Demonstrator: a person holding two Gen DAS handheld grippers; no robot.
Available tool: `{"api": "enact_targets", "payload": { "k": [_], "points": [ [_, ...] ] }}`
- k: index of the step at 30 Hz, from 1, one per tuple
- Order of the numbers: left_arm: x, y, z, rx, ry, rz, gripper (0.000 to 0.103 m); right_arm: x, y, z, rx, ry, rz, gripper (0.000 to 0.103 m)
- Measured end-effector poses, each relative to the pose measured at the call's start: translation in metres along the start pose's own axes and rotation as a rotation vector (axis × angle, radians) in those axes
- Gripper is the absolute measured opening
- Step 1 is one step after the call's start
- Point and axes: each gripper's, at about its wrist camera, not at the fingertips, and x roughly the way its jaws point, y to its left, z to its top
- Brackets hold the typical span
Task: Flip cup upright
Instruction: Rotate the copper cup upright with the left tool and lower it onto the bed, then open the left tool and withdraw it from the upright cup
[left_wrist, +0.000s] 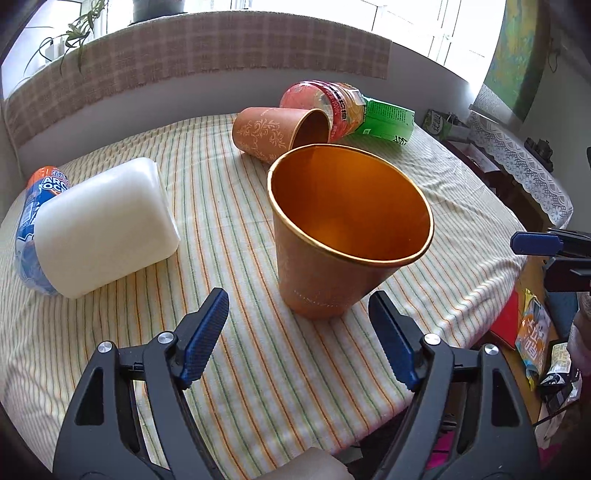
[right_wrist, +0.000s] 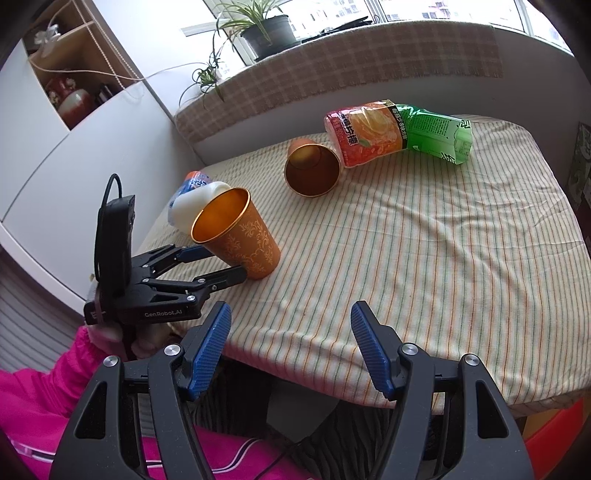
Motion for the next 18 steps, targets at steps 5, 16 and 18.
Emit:
{"api": "enact_targets", "payload": {
  "k": [5, 16, 18],
  "points": [
    [-0.019, 0.009, -0.010, -0.026, -0.012, 0.046, 0.081, 0.004, 0.007, 0.004, -0.007, -0.012, -0.029, 0.067],
    [-0.098, 0.004, -0.007, -0.123, -0.198, 0.190, 0.085, 0.005, 0.023, 0.013, -0.001, -0.083, -0.155, 0.067],
    [-0.112, -0.001, -0.004, -0.131, -0.241, 0.208, 0.092, 0.003, 0.027, 0.014, -0.008, -0.108, -0.187, 0.067]
  ]
}}
